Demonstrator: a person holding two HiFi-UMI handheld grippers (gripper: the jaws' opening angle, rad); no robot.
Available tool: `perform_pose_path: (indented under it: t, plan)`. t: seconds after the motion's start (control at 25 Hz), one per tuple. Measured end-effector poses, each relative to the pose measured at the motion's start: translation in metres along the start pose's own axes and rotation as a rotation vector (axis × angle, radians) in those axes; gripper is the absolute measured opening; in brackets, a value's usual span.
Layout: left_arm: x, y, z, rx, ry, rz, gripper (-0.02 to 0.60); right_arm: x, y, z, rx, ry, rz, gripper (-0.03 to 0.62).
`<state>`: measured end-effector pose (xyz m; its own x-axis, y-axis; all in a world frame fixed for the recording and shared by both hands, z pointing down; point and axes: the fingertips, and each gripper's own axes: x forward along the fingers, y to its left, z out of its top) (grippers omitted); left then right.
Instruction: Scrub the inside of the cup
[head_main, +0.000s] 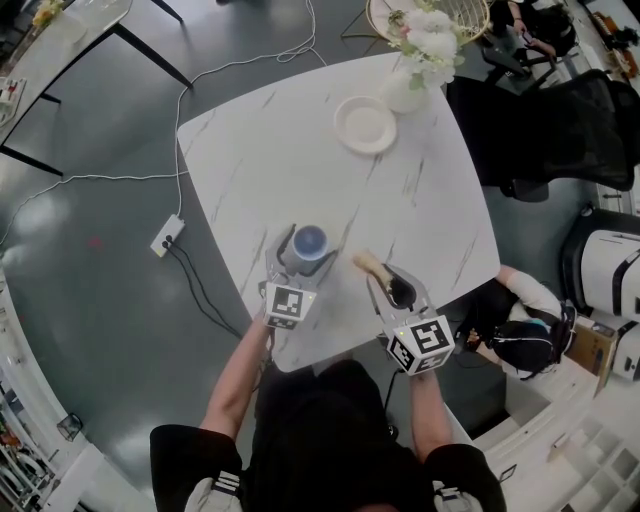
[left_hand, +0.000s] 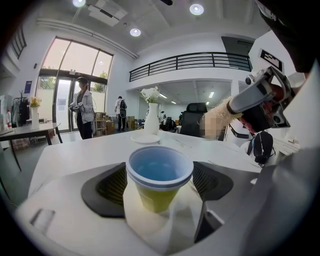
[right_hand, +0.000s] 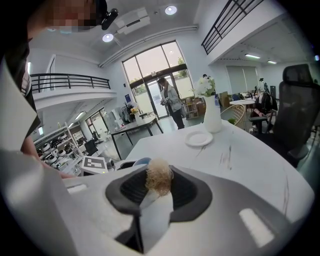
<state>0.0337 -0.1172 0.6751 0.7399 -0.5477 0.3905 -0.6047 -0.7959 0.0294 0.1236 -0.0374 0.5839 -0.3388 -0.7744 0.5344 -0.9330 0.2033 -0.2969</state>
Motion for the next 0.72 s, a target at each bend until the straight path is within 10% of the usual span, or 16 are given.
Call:
perform_pose_path:
  t: [0.72]
  plan:
    - [-0.071,-0.004,0.069,-0.013,-0.087,-0.003,0.369,-0.029,0.034,0.039,-0.086,-0.113,-0.029,0.109]
